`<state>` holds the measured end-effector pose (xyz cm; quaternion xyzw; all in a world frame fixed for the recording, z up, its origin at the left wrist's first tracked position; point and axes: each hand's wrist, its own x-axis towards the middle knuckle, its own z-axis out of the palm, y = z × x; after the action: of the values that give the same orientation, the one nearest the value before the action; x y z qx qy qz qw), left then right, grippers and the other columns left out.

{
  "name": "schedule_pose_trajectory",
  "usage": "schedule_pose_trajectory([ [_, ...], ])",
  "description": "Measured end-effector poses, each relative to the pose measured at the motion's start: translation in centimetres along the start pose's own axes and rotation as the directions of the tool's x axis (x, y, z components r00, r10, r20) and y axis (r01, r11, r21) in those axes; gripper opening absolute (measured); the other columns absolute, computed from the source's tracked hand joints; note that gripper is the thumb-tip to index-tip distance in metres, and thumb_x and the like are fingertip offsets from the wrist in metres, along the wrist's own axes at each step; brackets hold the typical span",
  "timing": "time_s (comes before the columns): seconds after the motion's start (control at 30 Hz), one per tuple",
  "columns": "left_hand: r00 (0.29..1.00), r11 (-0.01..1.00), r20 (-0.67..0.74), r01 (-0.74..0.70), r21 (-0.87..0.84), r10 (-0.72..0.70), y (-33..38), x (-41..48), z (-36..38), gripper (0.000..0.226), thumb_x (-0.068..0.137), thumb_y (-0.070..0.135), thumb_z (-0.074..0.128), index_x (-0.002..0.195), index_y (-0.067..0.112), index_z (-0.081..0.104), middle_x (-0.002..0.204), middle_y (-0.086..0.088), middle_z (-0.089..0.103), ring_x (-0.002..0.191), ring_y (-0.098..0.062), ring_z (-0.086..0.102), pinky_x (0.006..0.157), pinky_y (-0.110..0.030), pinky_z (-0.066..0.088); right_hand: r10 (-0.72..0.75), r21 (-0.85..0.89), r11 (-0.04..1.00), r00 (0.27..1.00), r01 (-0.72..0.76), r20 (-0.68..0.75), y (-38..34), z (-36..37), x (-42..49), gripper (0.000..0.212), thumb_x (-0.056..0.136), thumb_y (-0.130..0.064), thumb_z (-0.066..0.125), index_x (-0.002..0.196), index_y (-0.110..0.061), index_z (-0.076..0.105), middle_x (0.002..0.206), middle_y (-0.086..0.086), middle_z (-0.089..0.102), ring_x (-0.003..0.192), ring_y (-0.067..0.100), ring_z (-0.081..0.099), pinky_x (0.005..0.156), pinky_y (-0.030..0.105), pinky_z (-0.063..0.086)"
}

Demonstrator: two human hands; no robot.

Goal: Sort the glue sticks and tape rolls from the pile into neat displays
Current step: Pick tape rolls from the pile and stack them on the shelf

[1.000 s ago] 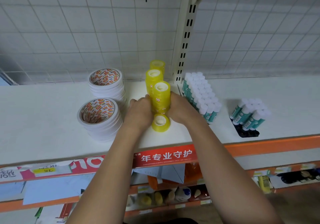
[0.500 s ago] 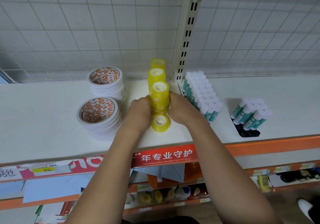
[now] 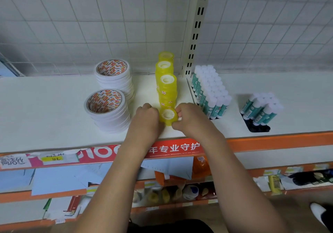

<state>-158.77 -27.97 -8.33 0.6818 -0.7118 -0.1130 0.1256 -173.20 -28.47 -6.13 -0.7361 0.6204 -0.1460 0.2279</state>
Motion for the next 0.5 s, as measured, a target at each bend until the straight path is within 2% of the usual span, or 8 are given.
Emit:
schedule_pose_trajectory([
  [0.13, 0.999, 1.0, -0.04, -0.001, -0.018, 0.0, 0.3, -0.2, 0.3, 0.022, 0.086, 0.023, 0.058, 0.089, 0.003, 0.067, 0.098, -0.018, 0.055, 0.092, -0.036, 0.051, 0.073, -0.036, 0.037, 0.013, -0.012, 1.0, 1.0, -0.013, -0.009, 0.2, 0.0, 0.0, 0.026, 0.076, -0.016, 0.071, 0.099, -0.004, 0.066, 0.101, 0.013, 0.063, 0.095, 0.028, 0.059, 0.079, 0.039, 0.052],
  [0.23, 1.0, 0.999, -0.025, 0.01, -0.033, -0.011, 0.3, -0.8, -0.1, 0.023, 0.087, 0.02, 0.058, 0.093, 0.001, 0.067, 0.104, -0.019, 0.054, 0.098, -0.036, 0.052, 0.082, -0.039, 0.042, 0.009, -0.044, 0.999, 1.0, -0.009, 0.001, 0.3, -0.1, -0.3, 0.033, 0.078, -0.017, 0.07, 0.108, -0.003, 0.063, 0.109, 0.012, 0.06, 0.102, 0.029, 0.057, 0.083, 0.039, 0.05],
  [0.33, 1.0, 0.999, -0.02, 0.002, -0.046, -0.003, 0.0, -2.1, -1.1, 0.028, 0.088, 0.016, 0.059, 0.11, -0.001, 0.064, 0.119, -0.018, 0.053, 0.107, -0.035, 0.054, 0.091, -0.043, 0.044, -0.02, -0.041, 0.999, 0.998, 0.017, -0.057, -0.1, -0.5, -1.7, 0.04, 0.083, -0.019, 0.067, 0.121, -0.007, 0.058, 0.112, 0.01, 0.058, 0.105, 0.027, 0.054, 0.086, 0.038, 0.048],
  [0.4, 0.999, 0.998, -0.025, -0.025, -0.058, 0.024, -0.1, -3.4, -2.3, 0.03, 0.09, 0.017, 0.058, 0.118, 0.006, 0.062, 0.124, -0.014, 0.053, 0.111, -0.032, 0.055, 0.091, -0.042, 0.046, -0.071, -0.026, 0.997, 0.993, 0.069, -0.09, -1.0, -0.7, -3.0, 0.034, 0.086, -0.021, 0.064, 0.119, -0.014, 0.061, 0.109, 0.005, 0.06, 0.101, 0.021, 0.057, 0.084, 0.034, 0.048],
  [0.5, 0.996, 0.992, -0.006, -0.09, -0.085, 0.09, -1.2, -5.9, -4.5, 0.028, 0.093, 0.021, 0.055, 0.12, 0.017, 0.062, 0.12, -0.006, 0.058, 0.108, -0.025, 0.058, 0.088, -0.04, 0.049, -0.135, -0.044, 0.99, 0.988, 0.132, -0.072, -3.6, -0.7, -4.6, 0.025, 0.089, -0.022, 0.058, 0.113, -0.023, 0.065, 0.104, -0.001, 0.065, 0.093, 0.018, 0.061, 0.082, 0.035, 0.051],
])
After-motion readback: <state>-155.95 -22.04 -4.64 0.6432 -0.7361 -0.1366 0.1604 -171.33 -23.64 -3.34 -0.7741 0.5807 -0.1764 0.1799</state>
